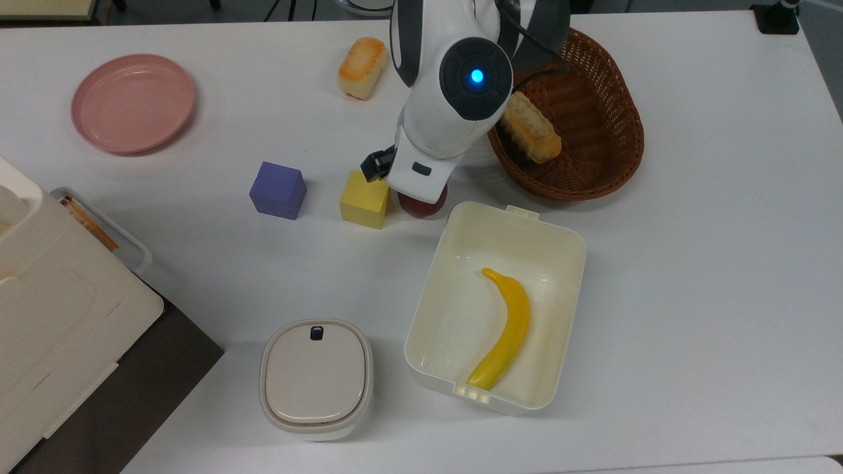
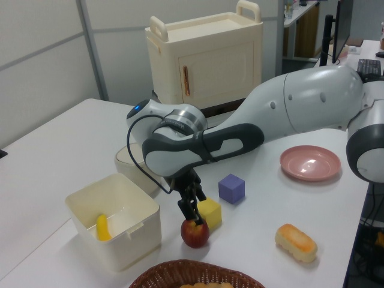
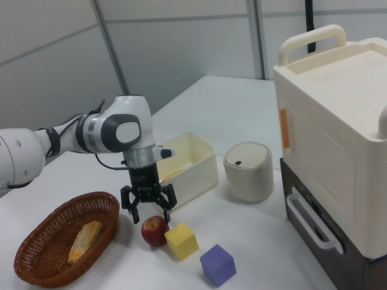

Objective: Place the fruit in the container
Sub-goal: 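Move the open gripper over the red apple beside the yellow cube, then lower the gripper and close it around the red apple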

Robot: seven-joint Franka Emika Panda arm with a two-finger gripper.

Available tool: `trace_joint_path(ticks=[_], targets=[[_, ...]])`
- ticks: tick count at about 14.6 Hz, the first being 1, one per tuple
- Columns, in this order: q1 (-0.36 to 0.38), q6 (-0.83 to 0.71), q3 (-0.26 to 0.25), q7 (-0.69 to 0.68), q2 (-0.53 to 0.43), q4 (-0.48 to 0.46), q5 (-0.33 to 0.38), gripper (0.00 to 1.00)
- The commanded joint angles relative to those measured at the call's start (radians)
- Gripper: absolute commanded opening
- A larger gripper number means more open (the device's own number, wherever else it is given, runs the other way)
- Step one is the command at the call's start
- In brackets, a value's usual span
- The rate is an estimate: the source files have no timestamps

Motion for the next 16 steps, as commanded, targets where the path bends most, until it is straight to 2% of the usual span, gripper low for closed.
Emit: trace_joint_path(ticks=[1, 4, 11, 12, 15, 16], targets=[[0.007, 0.047, 0.008, 0.018, 0.016, -0.012, 0.011, 1.00], [0.008, 0.100, 0.016, 0.018, 0.036, -0.023, 0.011, 1.00], [0.007, 0.102, 0.042, 0.018, 0.037, -0.043, 0.013, 1.00], [0.007, 0.102, 0.042, 0.018, 0.037, -0.052, 0.011, 0.92], [0.024, 0.100, 0.044, 0.030, 0.036, -0.052, -0.001, 0.39], [0.021, 0.100, 0.044, 0.030, 0.036, -0.050, -0.001, 0.17]])
